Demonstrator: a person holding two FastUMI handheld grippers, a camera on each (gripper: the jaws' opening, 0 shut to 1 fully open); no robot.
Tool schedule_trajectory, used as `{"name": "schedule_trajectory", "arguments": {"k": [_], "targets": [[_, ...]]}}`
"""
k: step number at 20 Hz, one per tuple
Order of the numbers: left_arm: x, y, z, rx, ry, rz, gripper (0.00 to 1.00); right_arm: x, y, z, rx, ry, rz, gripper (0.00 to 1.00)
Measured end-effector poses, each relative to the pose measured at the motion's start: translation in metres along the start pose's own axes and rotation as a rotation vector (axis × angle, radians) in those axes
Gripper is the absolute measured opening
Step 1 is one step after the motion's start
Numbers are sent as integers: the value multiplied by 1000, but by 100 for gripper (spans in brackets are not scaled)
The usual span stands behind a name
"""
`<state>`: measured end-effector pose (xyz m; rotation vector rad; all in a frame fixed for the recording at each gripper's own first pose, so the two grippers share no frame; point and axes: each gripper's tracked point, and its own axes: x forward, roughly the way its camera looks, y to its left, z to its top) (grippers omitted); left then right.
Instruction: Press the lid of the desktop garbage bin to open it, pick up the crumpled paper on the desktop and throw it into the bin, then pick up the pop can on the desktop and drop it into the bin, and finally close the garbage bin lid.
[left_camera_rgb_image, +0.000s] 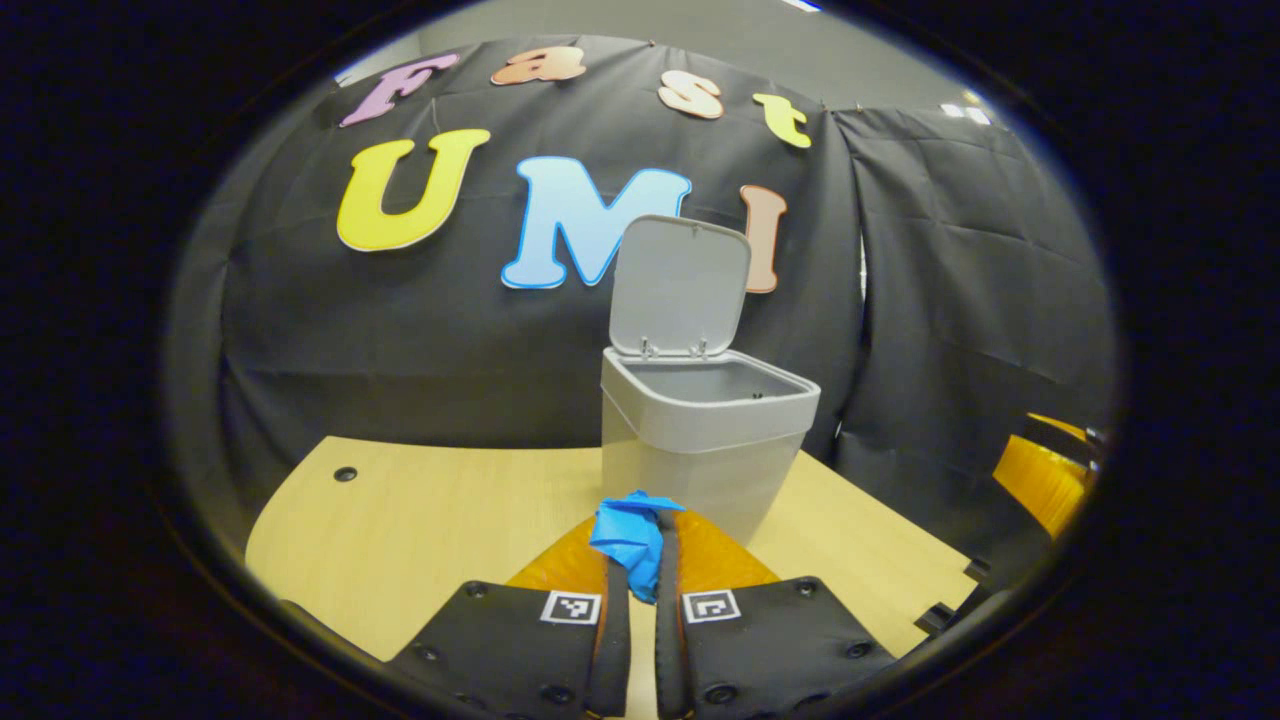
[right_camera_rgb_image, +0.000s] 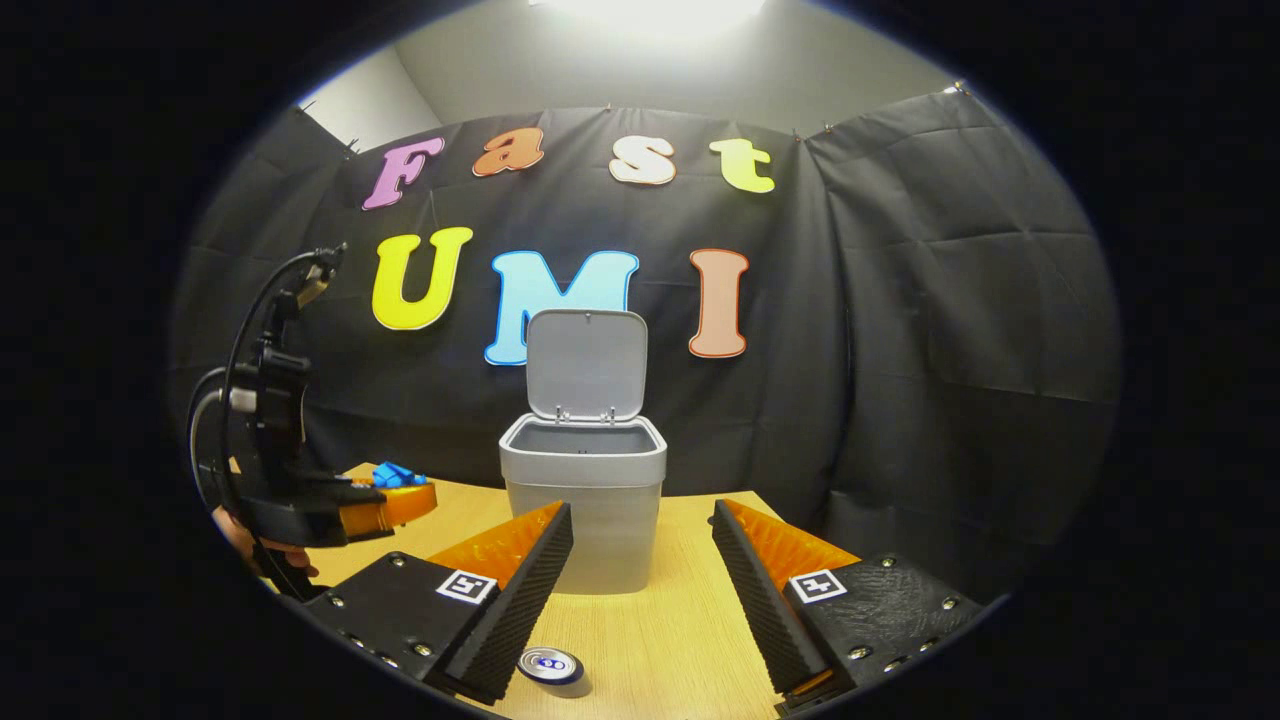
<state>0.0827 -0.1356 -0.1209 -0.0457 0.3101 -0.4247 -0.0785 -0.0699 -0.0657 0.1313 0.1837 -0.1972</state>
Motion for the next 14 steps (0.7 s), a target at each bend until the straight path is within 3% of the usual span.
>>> {"name": "schedule_trajectory", "arguments": {"k": [14], "targets": [[91,-24,67,27,-74,-108,17,-13,-28,-14,4,61,-171,91]]}}
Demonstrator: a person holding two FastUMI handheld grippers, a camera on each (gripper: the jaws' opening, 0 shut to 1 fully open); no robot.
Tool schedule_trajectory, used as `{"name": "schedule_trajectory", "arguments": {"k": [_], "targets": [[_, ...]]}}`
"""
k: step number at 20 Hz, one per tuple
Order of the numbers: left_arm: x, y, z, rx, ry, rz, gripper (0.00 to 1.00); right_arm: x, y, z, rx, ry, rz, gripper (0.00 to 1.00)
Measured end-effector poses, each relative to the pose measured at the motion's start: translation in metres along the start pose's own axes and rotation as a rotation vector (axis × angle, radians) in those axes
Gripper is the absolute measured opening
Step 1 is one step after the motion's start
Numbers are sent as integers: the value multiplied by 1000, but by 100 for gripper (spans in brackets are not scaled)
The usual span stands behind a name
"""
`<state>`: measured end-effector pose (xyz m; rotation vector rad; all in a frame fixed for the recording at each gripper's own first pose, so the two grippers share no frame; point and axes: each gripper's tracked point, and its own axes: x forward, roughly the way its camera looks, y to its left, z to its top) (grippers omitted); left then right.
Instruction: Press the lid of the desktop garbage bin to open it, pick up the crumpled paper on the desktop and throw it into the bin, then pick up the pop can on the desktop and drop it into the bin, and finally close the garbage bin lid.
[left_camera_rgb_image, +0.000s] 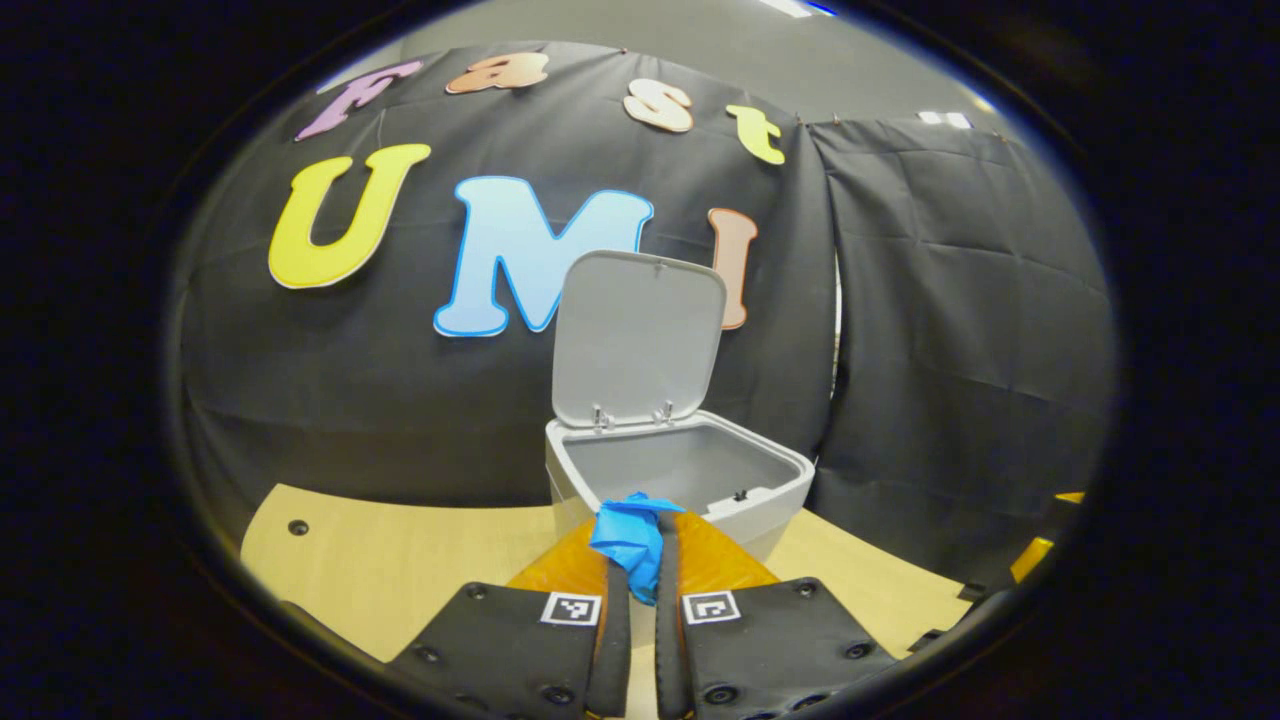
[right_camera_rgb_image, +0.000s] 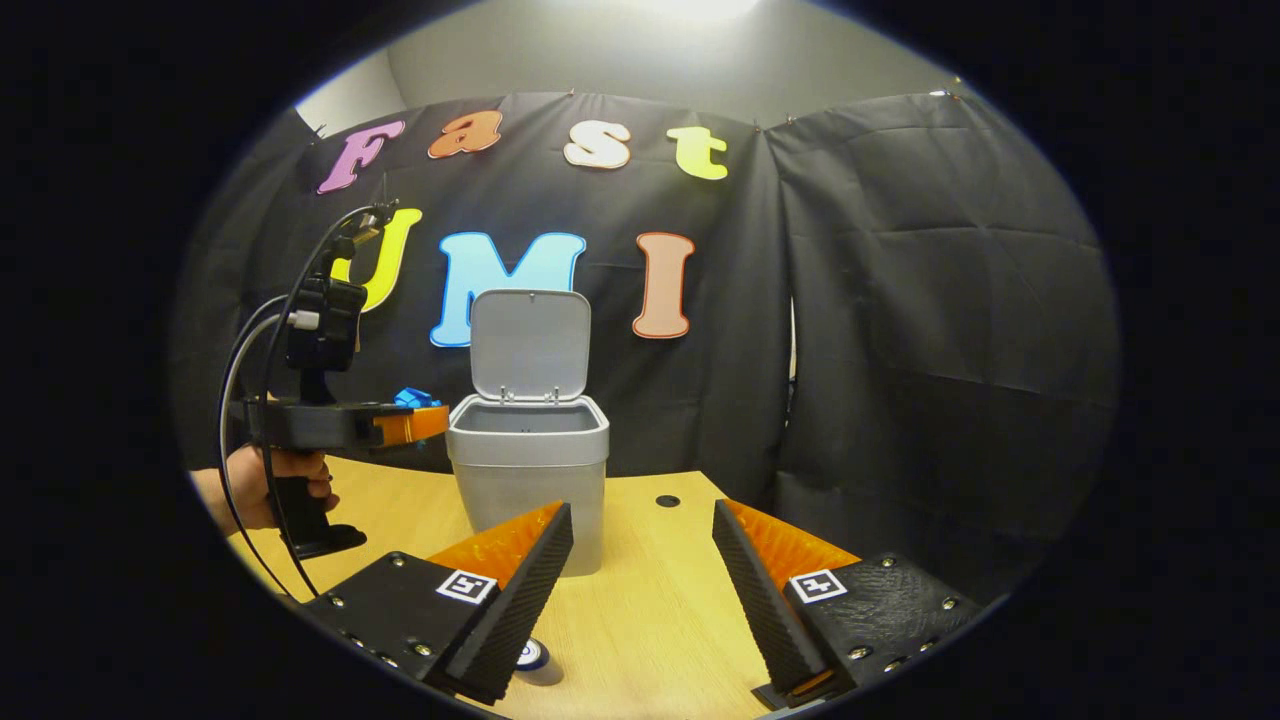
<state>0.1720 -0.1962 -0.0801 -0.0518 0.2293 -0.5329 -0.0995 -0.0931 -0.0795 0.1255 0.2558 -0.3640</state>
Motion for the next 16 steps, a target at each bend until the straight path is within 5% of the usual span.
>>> {"name": "schedule_trajectory", "arguments": {"k": [8,16], "targets": [[45,-9,25,50,-50,-42,16,-6,-4,-11,-2,38,-55,91],[77,-11,-4,83,28,-44,34,-8,-9,-11,-3,41,-85,91]]}}
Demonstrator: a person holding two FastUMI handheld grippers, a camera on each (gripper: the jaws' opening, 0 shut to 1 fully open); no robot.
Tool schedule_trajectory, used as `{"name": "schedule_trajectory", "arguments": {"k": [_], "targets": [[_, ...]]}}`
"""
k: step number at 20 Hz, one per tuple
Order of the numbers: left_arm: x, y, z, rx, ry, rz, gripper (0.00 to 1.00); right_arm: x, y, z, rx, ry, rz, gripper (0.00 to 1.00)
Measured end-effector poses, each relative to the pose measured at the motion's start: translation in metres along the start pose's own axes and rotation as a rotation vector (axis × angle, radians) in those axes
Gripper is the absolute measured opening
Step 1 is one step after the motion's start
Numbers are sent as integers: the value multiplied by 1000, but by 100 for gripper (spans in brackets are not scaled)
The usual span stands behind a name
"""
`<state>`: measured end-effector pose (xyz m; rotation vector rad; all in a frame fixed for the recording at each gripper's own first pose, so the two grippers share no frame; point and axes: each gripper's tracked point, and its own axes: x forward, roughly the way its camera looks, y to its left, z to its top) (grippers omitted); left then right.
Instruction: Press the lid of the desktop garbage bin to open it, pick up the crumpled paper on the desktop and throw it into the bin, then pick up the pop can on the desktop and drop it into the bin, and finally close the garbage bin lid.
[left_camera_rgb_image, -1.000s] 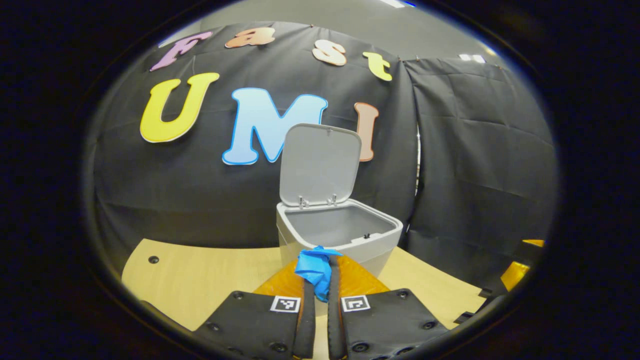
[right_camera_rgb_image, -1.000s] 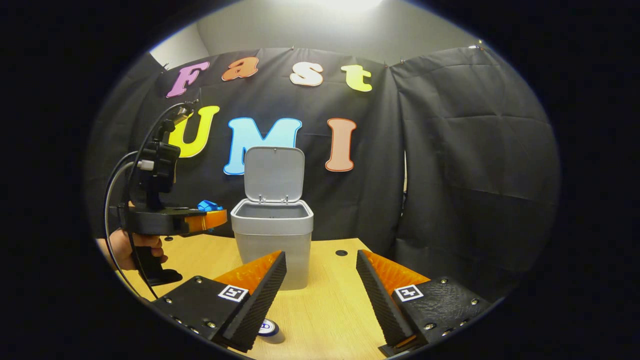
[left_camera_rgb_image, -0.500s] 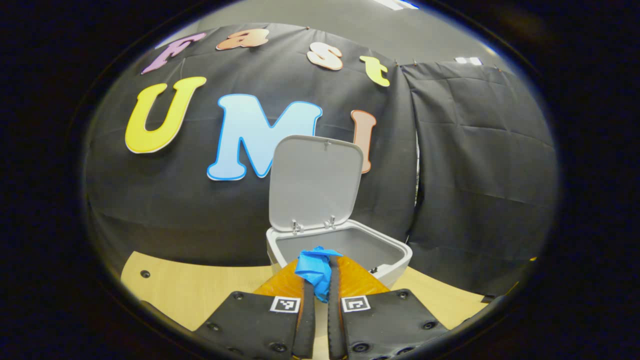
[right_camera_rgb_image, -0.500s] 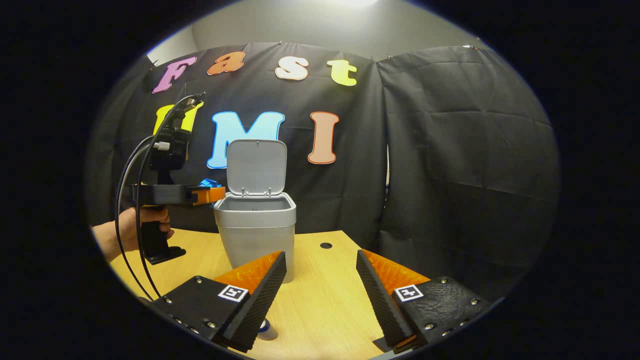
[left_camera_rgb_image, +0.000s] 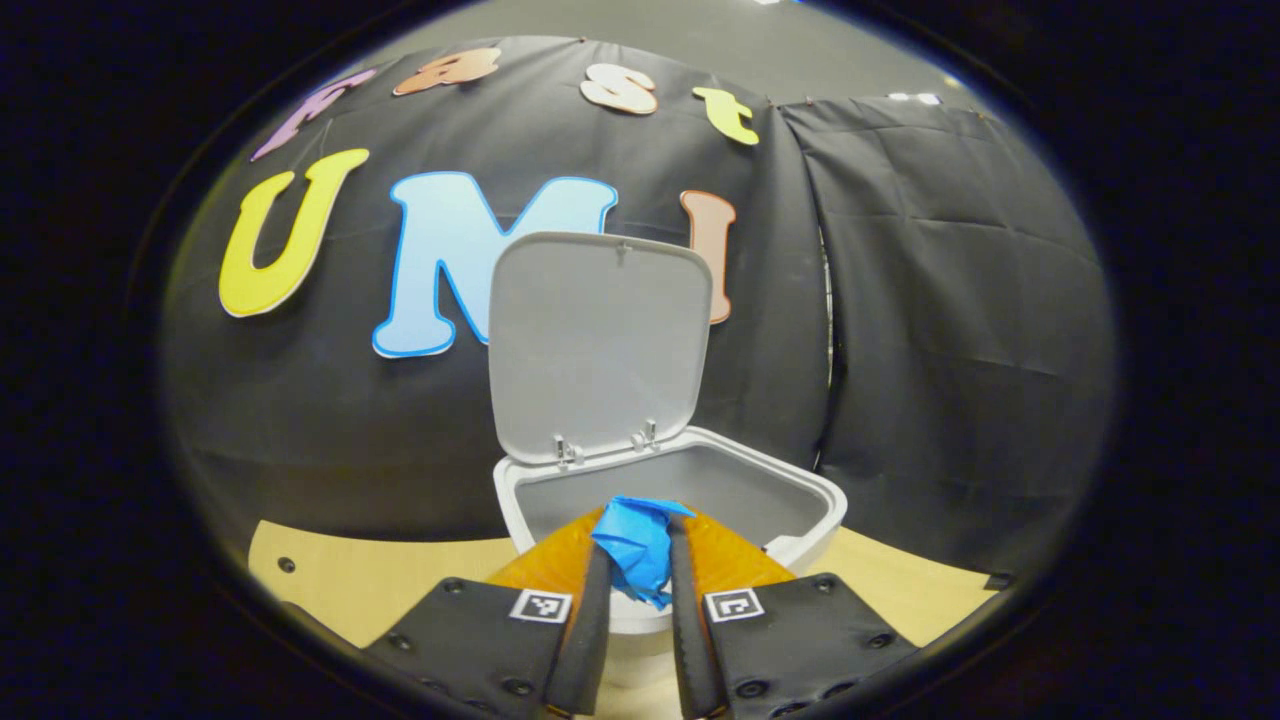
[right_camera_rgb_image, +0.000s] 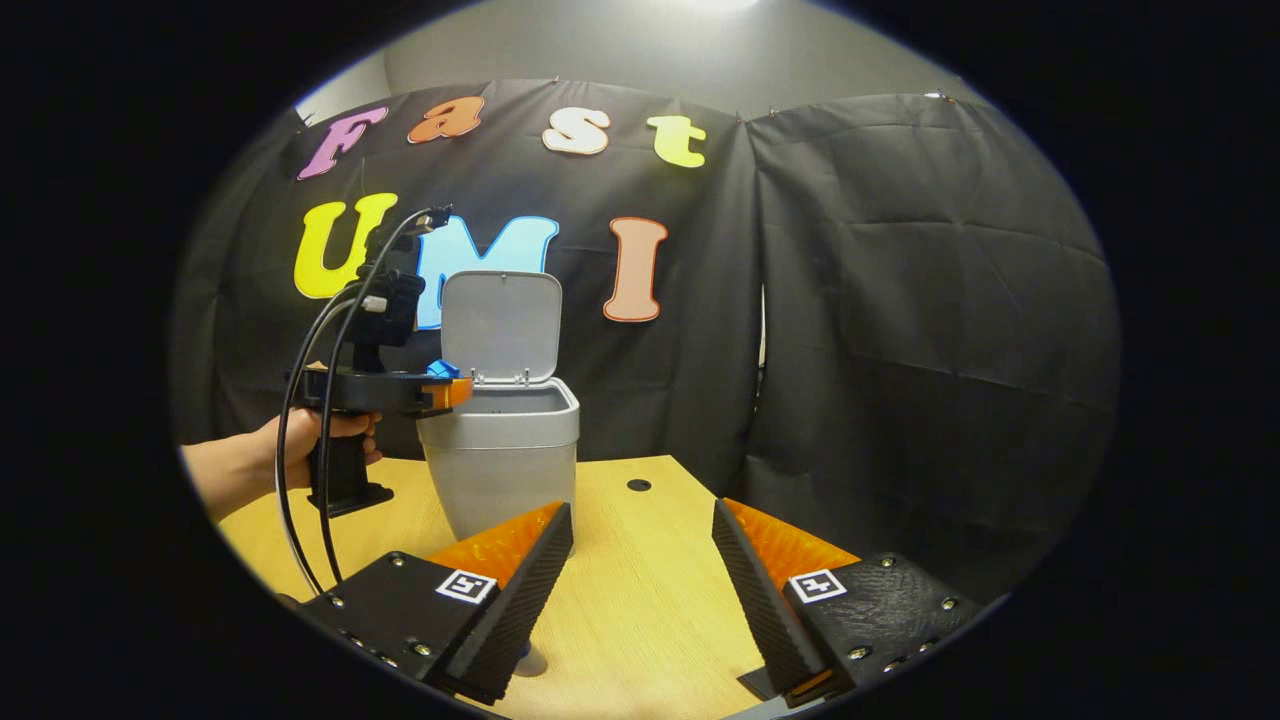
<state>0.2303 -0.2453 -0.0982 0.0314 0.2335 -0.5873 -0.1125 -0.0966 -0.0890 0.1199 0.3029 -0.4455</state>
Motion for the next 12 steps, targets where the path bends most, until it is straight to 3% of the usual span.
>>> {"name": "schedule_trajectory", "arguments": {"k": [1,3,7,8,9,12], "targets": [[1,0,-1,-2,3,2,41,1,-1,0,3,1,-3,91],[2,1,-3,-5,7,-1,45,2,0,2,14,-2,-3,91],[2,3,2,-11,-11,-5,72,7,6,4,8,-9,4,91],[1,3,3,-16,-15,-12,72,8,7,4,9,-10,8,91],[0,2,4,-21,-19,-12,80,8,9,5,12,-11,13,91],[-4,1,7,-35,-29,-21,92,10,15,4,7,-16,28,91]]}}
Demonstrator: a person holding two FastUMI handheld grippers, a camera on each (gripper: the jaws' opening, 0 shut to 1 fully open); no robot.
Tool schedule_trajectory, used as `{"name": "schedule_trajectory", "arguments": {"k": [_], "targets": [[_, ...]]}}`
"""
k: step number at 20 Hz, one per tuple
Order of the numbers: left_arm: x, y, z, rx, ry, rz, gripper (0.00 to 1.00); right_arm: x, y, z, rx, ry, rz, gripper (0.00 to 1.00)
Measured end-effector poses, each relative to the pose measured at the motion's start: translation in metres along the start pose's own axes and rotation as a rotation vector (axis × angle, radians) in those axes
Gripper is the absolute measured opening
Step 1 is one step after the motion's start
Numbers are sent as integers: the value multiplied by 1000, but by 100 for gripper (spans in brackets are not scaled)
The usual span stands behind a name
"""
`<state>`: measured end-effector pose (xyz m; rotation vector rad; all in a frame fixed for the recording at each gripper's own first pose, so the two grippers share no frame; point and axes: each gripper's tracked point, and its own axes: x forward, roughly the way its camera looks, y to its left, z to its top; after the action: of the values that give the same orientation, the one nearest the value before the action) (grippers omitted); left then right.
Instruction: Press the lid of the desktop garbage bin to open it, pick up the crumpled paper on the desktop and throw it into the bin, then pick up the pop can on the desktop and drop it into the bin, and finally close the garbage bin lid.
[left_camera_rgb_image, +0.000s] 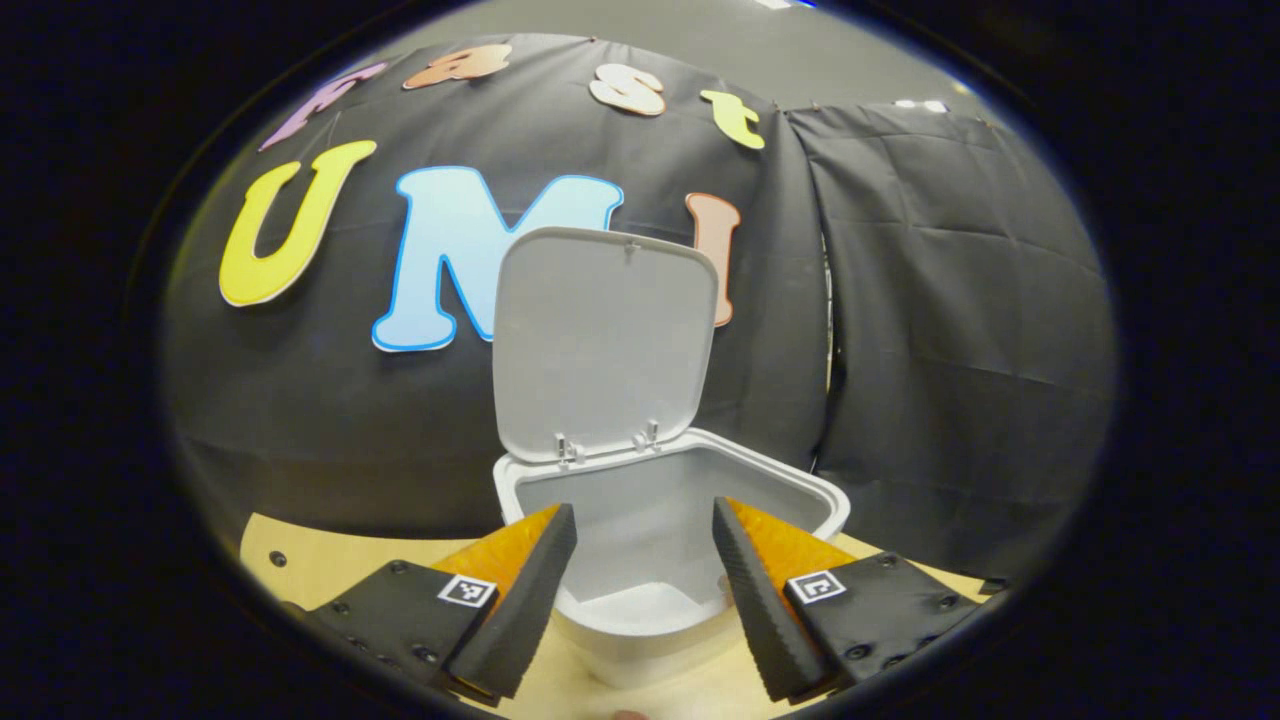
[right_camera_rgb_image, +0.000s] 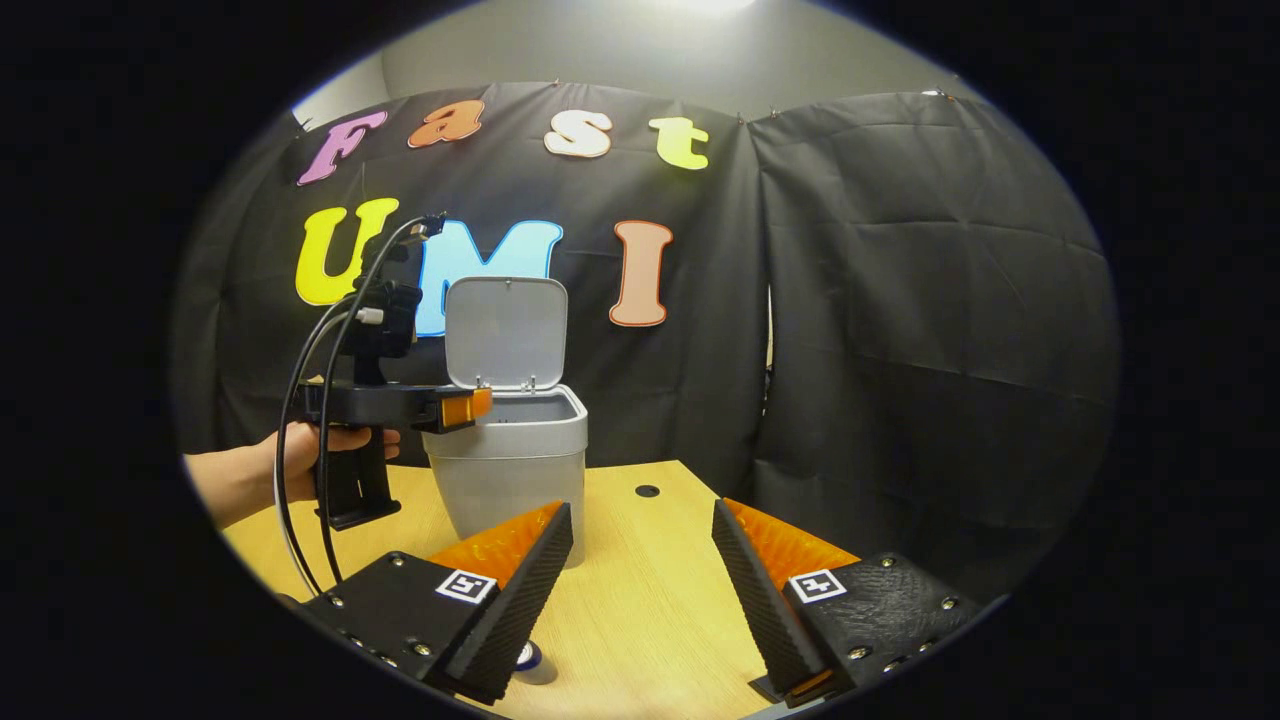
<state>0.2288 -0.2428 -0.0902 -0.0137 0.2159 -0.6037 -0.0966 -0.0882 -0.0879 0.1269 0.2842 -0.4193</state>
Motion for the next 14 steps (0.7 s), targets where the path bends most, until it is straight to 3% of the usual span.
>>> {"name": "schedule_trajectory", "arguments": {"k": [1,7,14], "targets": [[-3,0,2,-1,-5,3,96,1,2,1,-5,-1,6,91],[-35,9,19,-27,-61,45,95,3,16,1,-11,-12,77,91],[-92,30,31,-23,-111,146,95,5,47,-18,-21,26,232,95]]}}
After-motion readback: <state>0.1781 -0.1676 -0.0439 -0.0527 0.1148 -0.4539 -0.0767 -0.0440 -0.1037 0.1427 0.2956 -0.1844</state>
